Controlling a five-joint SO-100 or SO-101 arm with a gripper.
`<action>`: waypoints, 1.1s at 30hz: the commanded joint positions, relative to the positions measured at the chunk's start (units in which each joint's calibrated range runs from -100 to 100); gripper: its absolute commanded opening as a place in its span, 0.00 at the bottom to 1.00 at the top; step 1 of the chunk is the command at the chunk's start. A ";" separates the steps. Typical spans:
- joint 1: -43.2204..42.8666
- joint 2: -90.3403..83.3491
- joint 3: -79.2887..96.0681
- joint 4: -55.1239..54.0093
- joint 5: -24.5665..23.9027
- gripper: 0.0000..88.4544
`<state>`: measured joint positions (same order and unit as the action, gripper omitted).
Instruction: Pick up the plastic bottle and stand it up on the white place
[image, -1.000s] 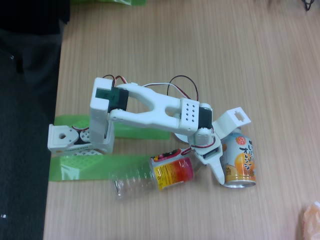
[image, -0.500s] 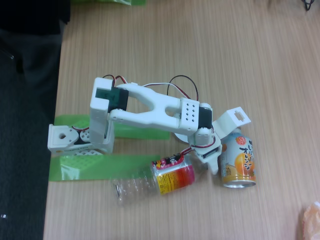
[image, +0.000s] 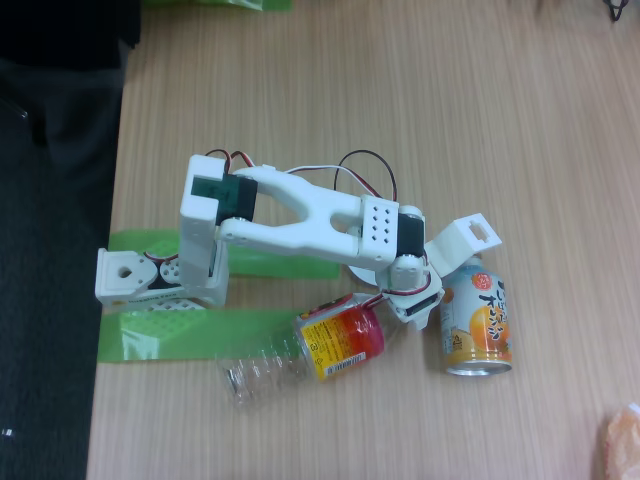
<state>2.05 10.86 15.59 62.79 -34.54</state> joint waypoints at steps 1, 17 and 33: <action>0.39 -0.90 -2.33 0.30 -0.02 0.10; -1.09 -11.66 -14.28 10.43 0.09 0.11; -3.09 -36.94 -14.10 22.71 0.46 0.11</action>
<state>-0.78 -18.10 3.75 83.69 -34.44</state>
